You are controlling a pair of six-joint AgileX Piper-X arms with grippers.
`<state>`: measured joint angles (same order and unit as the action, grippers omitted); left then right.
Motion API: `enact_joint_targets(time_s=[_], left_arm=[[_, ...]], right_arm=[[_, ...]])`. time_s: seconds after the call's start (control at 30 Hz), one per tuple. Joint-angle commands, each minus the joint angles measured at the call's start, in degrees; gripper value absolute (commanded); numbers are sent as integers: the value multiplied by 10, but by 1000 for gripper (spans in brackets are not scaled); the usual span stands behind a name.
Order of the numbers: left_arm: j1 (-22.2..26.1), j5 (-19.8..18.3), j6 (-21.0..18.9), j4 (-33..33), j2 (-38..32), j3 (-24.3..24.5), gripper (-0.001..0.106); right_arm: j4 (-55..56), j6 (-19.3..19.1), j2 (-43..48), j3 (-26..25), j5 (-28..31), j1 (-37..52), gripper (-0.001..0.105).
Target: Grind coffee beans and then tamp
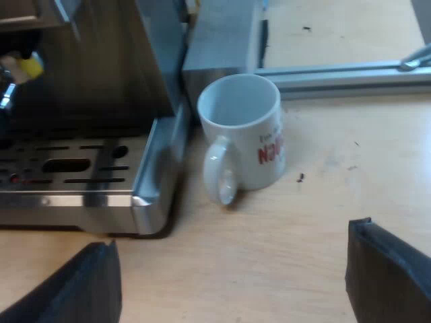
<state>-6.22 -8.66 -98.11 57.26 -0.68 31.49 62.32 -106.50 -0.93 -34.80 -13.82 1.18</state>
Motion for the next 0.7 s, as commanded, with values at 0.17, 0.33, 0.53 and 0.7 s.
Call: enact_joint_targets(time_s=[0.17, 0.33, 0.53, 0.7], left_arm=[[-44, -10, -7, -5, -10, 24, 78], [-80, -18, -7, -10, 18, 37, 78], [-122, -55, -6, -29, 50, 37, 78], [-162, -75, -3, -58, 77, 37, 78]], right_arm=[[11, -1, -53, -45, -4, -59, 70], [28, -14, -95, -78, -7, -94, 70], [26, -50, -135, -105, -39, -131, 70], [23, -69, -163, -107, -81, -156, 70]])
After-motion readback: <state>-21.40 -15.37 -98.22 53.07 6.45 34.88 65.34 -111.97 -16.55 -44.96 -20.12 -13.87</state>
